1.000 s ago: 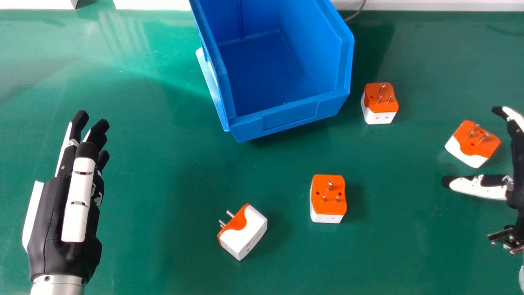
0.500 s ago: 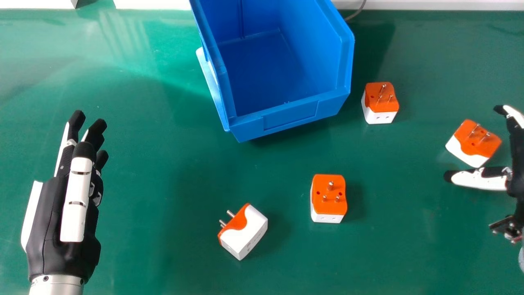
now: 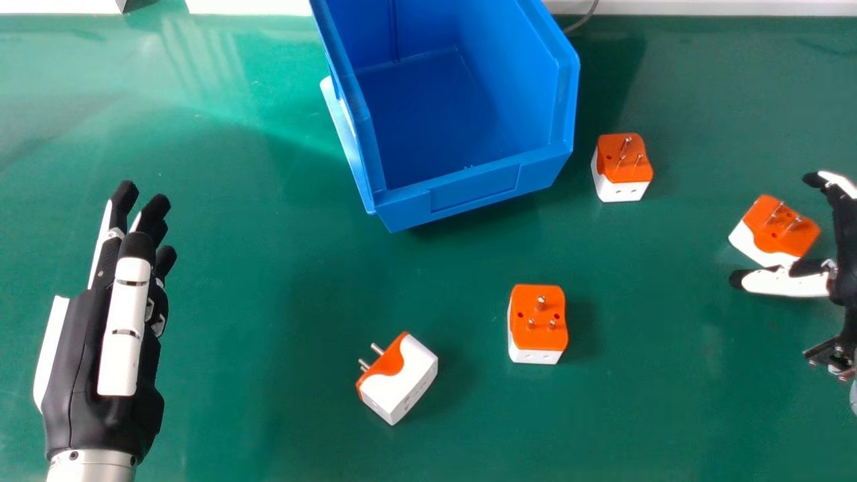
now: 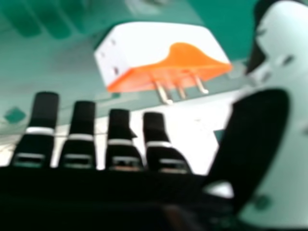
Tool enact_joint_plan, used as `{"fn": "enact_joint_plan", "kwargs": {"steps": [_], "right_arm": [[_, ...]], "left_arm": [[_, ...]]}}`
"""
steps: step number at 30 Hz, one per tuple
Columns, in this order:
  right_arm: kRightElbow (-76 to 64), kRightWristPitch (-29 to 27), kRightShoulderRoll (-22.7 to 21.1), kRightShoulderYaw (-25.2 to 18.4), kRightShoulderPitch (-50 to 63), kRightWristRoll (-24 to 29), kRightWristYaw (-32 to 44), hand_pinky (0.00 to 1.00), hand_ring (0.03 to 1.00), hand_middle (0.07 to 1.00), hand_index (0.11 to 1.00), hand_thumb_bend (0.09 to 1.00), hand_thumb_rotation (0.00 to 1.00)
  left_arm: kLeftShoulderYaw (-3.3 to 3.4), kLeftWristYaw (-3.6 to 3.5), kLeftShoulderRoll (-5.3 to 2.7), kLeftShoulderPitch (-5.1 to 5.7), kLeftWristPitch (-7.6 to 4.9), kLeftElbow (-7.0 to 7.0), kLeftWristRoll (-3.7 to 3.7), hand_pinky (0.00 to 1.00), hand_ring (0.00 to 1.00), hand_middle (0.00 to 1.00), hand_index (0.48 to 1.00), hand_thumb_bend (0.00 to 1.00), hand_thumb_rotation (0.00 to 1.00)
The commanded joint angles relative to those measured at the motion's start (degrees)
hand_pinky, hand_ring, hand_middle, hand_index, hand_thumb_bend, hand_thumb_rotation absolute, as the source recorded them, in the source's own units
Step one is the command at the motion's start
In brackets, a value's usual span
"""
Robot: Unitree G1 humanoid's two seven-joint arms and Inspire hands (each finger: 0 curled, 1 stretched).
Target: Pick all objects and put in blue box
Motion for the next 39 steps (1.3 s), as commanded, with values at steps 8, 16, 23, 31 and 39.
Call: {"fn": "enact_joint_plan", "kwargs": {"steps": [8, 16, 23, 31, 39], "right_arm": [[3.92, 0.97, -2.47, 2.00, -4.24, 0.65, 0.76, 0.70, 0.818, 0.850, 0.827, 0.669, 0.25], [9.70, -0.21, -2.48, 3.35, -6.72, 1.55, -0.36, 0.70, 0.813, 0.847, 0.823, 0.671, 0.24], [13.57, -0.49, -2.65, 4.17, -8.90, 2.58, -0.48, 0.69, 0.809, 0.847, 0.822, 0.670, 0.23], [17.06, -0.18, -3.26, 5.27, -11.25, 2.85, -0.68, 0.69, 0.810, 0.845, 0.821, 0.658, 0.24], [20.31, -0.75, -3.58, 5.47, -13.54, 3.43, -0.99, 0.68, 0.799, 0.837, 0.811, 0.659, 0.23]], "left_arm": [[0.54, -0.26, 0.80, 0.64, -0.23, -1.95, -0.84, 1.00, 0.99, 0.95, 0.985, 0.41, 0.86], [0.62, -0.42, 1.06, 0.61, -0.03, -2.23, -0.95, 1.00, 0.99, 0.96, 0.985, 0.41, 0.86], [0.85, -1.29, 1.35, 0.58, -0.15, -2.13, -1.59, 1.00, 0.99, 0.96, 0.985, 0.42, 0.86], [1.11, -1.69, 1.63, 1.25, -0.14, -2.68, -1.38, 1.00, 0.99, 0.96, 0.987, 0.43, 0.87], [1.29, -2.07, 1.62, 1.75, -0.31, -2.58, -1.85, 1.00, 0.99, 0.95, 0.984, 0.44, 0.87]]}}
